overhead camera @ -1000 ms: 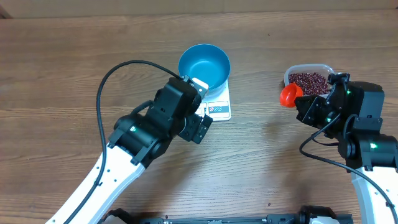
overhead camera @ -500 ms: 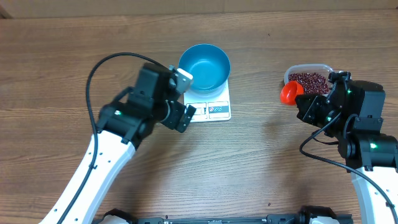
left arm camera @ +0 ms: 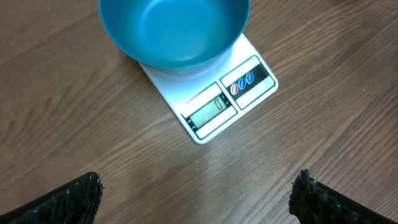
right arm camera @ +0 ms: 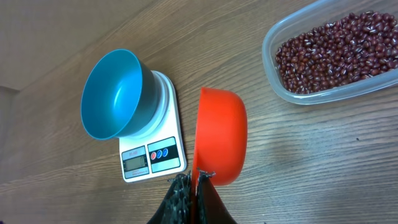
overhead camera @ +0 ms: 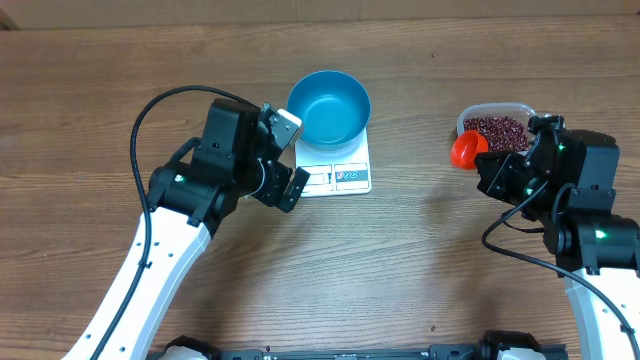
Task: Scoop item into bowl and weigh 150g on scale
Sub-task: 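Withdraw the left gripper from the scale toward the front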
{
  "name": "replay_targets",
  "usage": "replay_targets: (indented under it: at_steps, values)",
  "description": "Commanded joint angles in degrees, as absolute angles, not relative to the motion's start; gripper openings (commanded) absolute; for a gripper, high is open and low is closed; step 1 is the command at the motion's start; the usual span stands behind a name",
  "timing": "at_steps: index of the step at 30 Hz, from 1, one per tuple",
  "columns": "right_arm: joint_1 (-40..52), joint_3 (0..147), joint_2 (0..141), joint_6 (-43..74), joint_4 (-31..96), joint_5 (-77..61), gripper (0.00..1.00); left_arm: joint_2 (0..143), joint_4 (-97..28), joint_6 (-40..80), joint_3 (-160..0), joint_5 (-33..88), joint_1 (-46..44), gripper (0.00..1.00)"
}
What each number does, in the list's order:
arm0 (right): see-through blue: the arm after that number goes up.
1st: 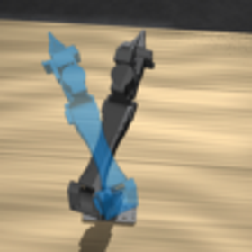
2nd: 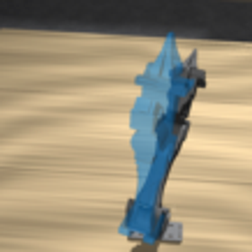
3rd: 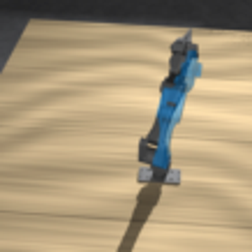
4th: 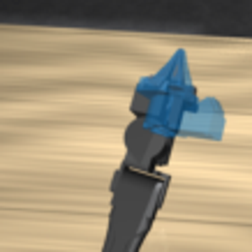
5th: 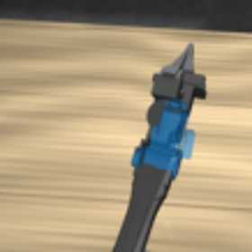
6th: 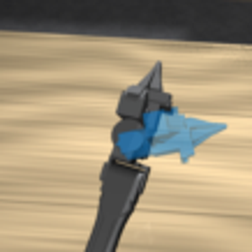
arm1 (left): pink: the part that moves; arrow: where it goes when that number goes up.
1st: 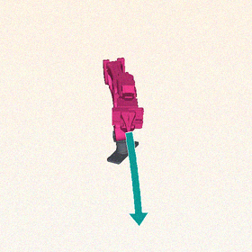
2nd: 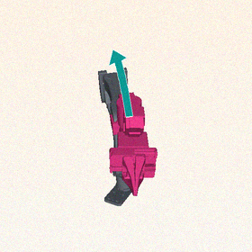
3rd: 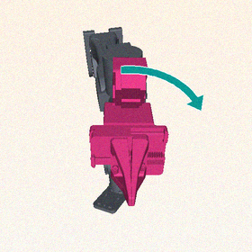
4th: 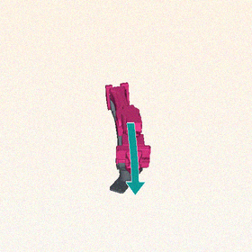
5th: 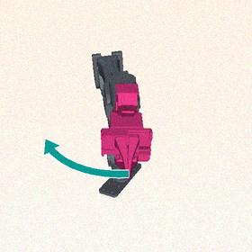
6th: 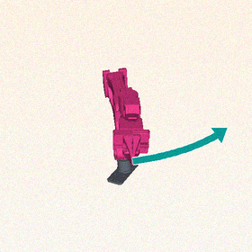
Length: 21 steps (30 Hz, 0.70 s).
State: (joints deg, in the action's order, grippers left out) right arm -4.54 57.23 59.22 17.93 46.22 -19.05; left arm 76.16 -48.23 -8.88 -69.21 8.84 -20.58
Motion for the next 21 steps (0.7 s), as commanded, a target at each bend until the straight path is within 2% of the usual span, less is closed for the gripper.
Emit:
replay_targets:
  at_steps: [1, 6, 10, 14, 21]
  values:
    - [-5.0, 58.2, 59.1, 17.5, 46.0, -18.4, 0.04, 76.2, -47.9, -5.9, -65.7, 9.9, -20.7, 1.00]
    - [-5.0, 58.2, 59.1, 17.5, 46.0, -18.4, 0.04, 71.1, -42.2, -5.0, -59.5, 10.7, -22.5, 1.00]
    - [-5.0, 58.2, 59.1, 17.5, 46.0, -18.4, 0.04, 61.1, -34.8, 0.3, -51.2, 4.4, -25.4, 1.00]
    - [-5.0, 58.2, 59.1, 17.5, 46.2, -18.4, 0.04, 52.6, -29.1, 0.4, -40.7, 0.7, -26.7, 1.00]
    - [-5.0, 58.2, 59.1, 17.5, 46.6, -18.4, 0.04, 52.2, -21.4, 0.4, -32.2, 0.7, -26.7, 1.00]
